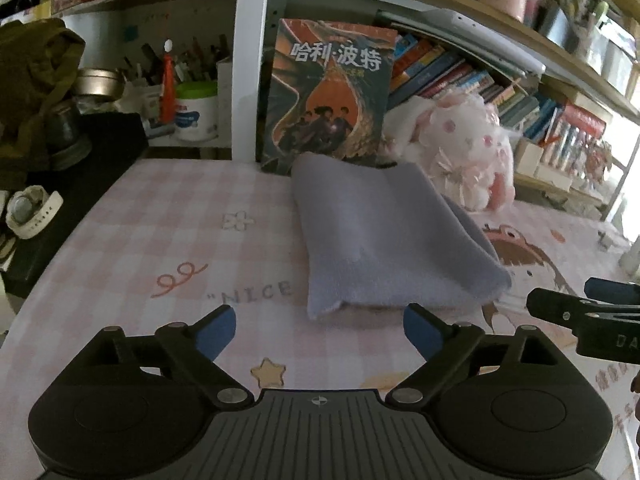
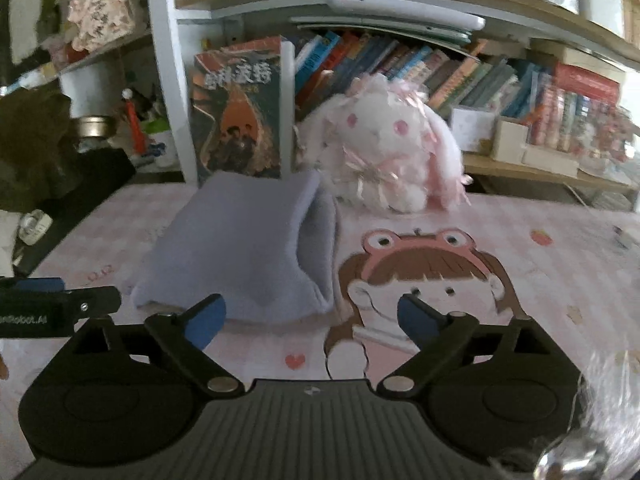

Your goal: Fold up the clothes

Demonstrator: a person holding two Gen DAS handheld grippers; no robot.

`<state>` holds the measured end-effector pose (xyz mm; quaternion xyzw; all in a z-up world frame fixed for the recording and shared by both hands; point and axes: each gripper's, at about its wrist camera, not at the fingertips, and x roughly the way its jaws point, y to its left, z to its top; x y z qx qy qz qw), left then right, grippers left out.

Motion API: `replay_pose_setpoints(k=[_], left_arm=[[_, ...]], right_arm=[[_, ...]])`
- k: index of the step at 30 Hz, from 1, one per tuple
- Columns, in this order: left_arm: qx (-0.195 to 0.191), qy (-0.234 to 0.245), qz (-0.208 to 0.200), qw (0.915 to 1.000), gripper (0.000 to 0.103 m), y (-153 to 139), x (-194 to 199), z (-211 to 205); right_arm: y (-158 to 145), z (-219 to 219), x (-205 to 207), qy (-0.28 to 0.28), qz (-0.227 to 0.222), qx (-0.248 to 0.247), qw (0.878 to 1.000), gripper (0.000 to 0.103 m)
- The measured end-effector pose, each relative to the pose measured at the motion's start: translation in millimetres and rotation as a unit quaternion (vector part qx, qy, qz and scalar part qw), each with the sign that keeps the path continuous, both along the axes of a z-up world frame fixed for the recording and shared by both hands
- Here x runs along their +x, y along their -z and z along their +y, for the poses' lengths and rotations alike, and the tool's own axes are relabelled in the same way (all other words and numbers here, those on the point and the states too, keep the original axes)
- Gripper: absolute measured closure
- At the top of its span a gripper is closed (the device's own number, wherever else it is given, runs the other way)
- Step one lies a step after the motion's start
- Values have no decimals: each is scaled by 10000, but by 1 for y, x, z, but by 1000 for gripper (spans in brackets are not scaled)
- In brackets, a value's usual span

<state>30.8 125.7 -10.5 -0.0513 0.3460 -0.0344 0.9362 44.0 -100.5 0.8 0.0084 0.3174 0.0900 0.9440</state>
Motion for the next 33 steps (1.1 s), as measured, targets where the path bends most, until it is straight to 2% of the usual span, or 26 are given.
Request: replay_pose_setpoints(k=[12, 17, 33], left_arm=[[246, -3, 65, 9997, 7, 5, -17, -8], [310, 1, 75, 9995, 7, 7, -23, -11], [413, 79, 186, 9989, 1, 9, -27, -15]], right_arm=[[11, 1, -36, 688, 185, 43, 9975, 5], [14, 6, -42, 609, 216, -134, 9978, 5], [17, 13, -47, 507, 309, -227, 9980, 3]])
